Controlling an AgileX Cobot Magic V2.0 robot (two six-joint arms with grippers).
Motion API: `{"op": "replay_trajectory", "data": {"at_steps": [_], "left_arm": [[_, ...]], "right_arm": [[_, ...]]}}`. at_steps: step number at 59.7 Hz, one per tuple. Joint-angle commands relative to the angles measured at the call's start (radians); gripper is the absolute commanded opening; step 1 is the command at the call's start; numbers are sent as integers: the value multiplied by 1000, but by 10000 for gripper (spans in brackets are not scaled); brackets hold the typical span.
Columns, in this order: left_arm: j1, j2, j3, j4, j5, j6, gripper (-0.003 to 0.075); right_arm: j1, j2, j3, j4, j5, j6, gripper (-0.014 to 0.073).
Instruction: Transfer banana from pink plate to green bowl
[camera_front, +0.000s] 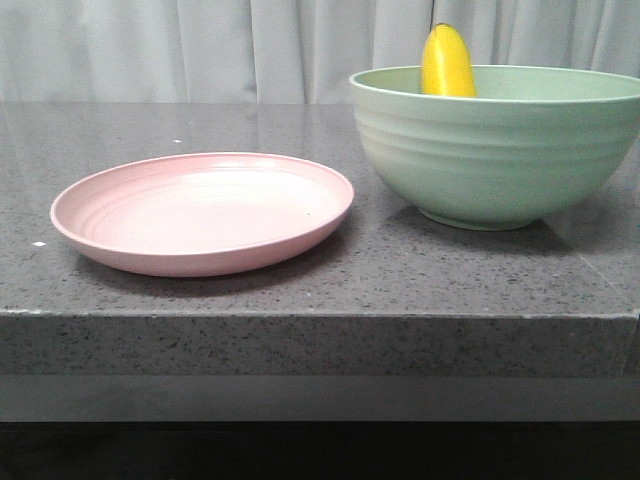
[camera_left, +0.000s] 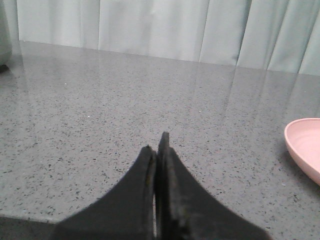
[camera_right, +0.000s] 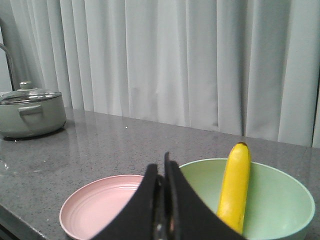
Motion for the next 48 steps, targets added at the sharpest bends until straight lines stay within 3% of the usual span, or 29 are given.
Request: {"op": "replay_trajectory", "data": {"at_steps": [1, 16, 22, 28, 37, 44, 48], "left_arm": [[2, -22, 5, -10, -89, -2, -20], [2, -22, 5, -10, -89, -2, -20], [2, -22, 5, -10, -89, -2, -20], [2, -22, 5, -10, -89, -2, -20], [2, -20, 5, -10, -89, -2, -20], [2, -20, 5, -10, -89, -2, -20], [2, -20, 5, -10, -89, -2, -20]], "right_arm": [[-5, 11, -25, 27, -23, -11, -62], [-5, 11, -24, 17, -51, -11, -62], [-5, 11, -23, -134, -52, 54, -62], [-5, 11, -19, -404, -69, 334, -62], [-5, 11, 25, -877, -211, 898, -62], [-11, 11, 89, -1149, -326, 1131, -62], [-38, 11, 140, -1205, -374, 1173, -62]]}}
